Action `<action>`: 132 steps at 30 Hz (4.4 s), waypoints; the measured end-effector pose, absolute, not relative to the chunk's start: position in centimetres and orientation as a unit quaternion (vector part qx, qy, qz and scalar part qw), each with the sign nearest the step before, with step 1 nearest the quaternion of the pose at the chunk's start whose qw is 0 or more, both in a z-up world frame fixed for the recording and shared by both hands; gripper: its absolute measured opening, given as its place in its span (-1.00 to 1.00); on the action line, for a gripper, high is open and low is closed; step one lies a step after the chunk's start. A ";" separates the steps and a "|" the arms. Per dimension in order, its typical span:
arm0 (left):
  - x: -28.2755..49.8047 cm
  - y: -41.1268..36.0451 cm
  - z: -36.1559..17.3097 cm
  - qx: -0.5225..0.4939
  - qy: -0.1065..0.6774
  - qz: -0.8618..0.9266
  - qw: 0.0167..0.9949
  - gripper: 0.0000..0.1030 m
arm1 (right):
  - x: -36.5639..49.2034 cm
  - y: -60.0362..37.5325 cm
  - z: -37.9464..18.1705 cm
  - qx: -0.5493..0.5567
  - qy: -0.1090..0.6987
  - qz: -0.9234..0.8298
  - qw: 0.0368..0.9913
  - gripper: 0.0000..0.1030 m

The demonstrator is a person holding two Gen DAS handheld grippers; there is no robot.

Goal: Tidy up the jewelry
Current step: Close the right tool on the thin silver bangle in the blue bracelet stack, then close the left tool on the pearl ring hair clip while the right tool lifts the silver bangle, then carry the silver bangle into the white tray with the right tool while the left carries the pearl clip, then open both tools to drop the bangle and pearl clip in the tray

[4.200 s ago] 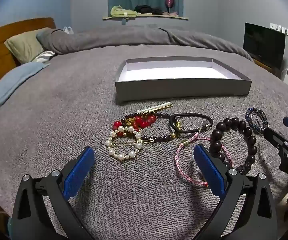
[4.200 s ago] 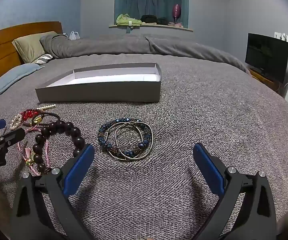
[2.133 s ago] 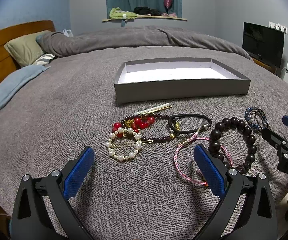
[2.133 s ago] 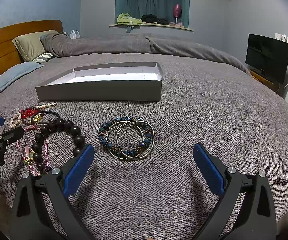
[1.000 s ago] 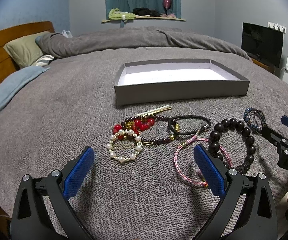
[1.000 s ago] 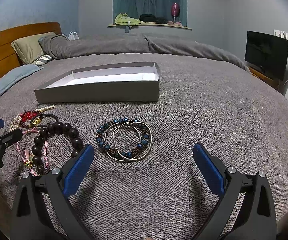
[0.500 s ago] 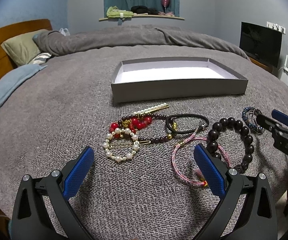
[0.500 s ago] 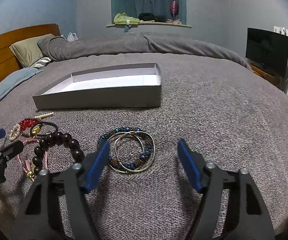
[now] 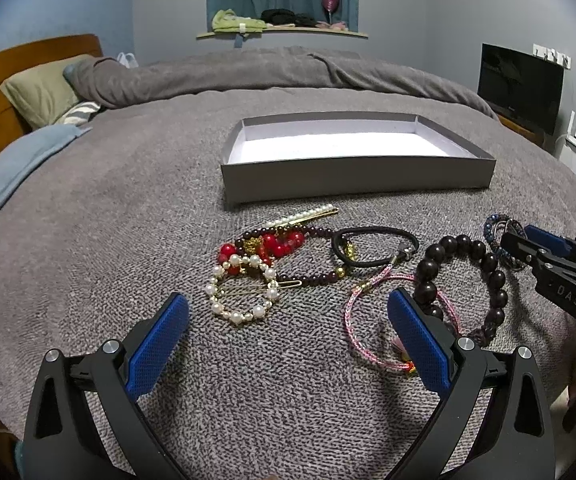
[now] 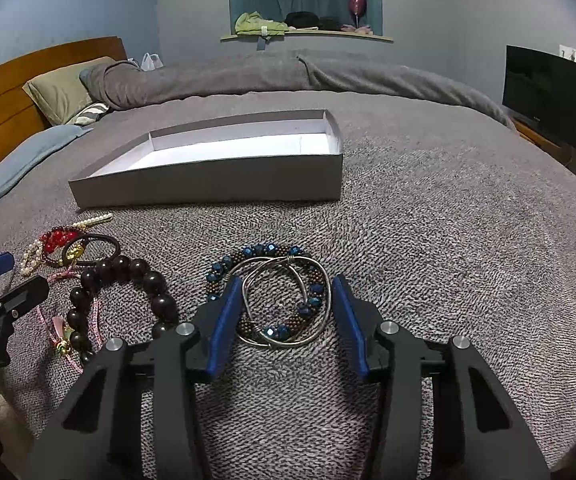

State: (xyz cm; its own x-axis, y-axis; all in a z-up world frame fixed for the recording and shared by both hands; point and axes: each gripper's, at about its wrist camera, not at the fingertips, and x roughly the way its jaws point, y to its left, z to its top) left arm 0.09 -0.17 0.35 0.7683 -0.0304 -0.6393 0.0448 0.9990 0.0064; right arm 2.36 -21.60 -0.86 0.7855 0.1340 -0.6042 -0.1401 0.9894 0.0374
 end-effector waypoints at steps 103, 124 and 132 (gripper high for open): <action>30.8 0.8 1.2 0.082 0.506 -0.089 0.854 -0.18 | 28.4 -17.3 1.4 -0.052 0.486 0.081 0.869 -0.10; 30.0 1.0 2.1 0.053 0.479 -0.109 0.869 0.27 | 27.3 -17.5 2.6 -0.036 0.455 0.086 0.886 0.28; 25.5 2.1 6.2 0.014 0.413 -0.118 0.903 0.65 | 22.7 -19.7 6.6 0.011 0.396 0.108 0.912 0.80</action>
